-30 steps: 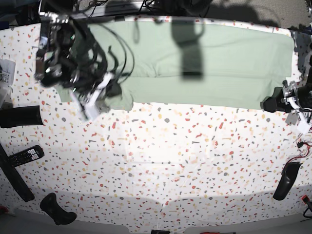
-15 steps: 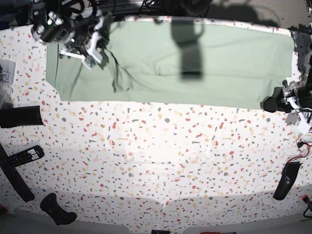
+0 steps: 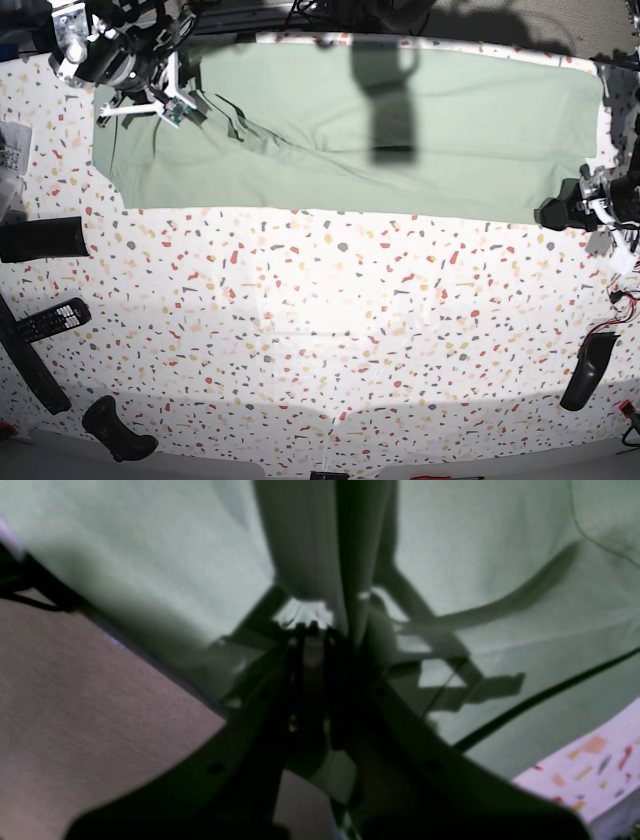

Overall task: Fold the T-shirt properly
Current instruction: 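Grasp the folded corner with the right gripper and lift it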

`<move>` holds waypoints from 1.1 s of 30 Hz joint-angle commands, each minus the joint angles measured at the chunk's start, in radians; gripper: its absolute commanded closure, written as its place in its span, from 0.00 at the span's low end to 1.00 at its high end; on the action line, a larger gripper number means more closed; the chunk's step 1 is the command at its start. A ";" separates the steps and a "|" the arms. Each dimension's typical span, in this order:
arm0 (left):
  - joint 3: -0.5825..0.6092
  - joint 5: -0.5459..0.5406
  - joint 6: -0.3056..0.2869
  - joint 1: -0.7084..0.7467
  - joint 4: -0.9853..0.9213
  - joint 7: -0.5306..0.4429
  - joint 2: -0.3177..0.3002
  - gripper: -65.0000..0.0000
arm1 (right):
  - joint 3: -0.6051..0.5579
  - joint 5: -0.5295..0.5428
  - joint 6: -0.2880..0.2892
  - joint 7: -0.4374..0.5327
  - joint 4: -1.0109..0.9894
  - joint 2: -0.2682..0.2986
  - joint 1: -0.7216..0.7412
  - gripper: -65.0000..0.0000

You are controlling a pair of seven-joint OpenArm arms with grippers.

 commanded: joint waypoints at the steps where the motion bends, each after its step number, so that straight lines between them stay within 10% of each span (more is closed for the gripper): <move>1: -0.010 -0.019 -0.009 -0.021 0.016 -0.009 -0.028 0.56 | 0.005 -0.011 0.005 0.004 0.018 0.019 -0.003 1.00; 20: -0.010 -0.019 -0.009 -0.021 0.016 0.037 0.006 0.57 | 0.005 -0.075 0.005 0.068 0.018 0.049 -0.016 1.00; 33: -0.010 0.065 -0.009 -0.021 0.040 0.032 -0.017 1.00 | 0.005 -0.075 0.005 0.068 0.018 0.049 -0.016 1.00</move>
